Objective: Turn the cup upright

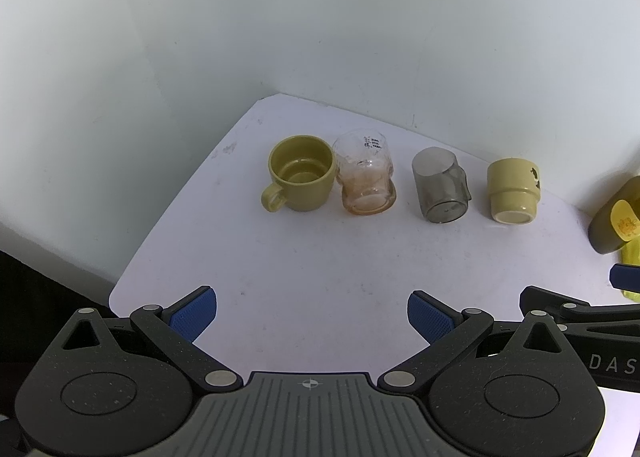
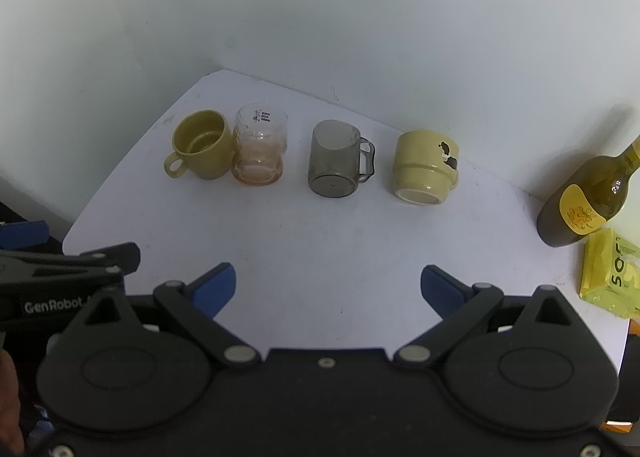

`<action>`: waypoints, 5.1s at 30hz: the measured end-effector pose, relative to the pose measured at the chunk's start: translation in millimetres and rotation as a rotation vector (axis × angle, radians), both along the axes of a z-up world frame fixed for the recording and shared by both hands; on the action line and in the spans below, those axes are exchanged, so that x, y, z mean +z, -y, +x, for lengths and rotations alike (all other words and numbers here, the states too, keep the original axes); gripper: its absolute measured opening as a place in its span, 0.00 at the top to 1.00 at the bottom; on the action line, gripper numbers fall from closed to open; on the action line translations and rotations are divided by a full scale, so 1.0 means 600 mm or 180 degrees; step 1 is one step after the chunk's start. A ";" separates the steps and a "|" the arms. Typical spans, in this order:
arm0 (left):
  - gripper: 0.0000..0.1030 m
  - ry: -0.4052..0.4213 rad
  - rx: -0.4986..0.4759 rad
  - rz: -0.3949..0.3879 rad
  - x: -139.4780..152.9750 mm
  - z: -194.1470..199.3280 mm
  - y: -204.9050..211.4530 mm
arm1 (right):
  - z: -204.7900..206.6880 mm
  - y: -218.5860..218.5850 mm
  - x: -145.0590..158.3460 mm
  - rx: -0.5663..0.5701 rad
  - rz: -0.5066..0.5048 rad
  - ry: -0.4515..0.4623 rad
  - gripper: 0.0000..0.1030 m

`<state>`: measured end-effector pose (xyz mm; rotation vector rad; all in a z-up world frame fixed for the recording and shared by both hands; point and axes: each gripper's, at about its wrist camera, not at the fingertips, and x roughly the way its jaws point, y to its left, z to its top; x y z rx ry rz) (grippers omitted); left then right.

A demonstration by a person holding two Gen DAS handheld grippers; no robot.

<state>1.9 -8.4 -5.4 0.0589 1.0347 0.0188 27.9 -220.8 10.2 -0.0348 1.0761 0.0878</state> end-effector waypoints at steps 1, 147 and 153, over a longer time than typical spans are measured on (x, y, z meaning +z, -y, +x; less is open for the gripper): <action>0.00 0.0000 -0.0001 0.0002 0.000 0.000 0.001 | 0.000 0.000 0.000 0.0000 0.0002 -0.0002 0.03; 0.04 -0.0286 -0.0221 -0.0328 -0.105 -0.061 -0.011 | -0.013 0.124 -0.165 -0.0751 0.1131 -0.0496 0.32; 0.04 -0.0020 -0.0479 -0.0302 -0.138 -0.070 0.070 | -0.077 0.213 -0.138 -0.0925 0.0894 -0.0278 0.32</action>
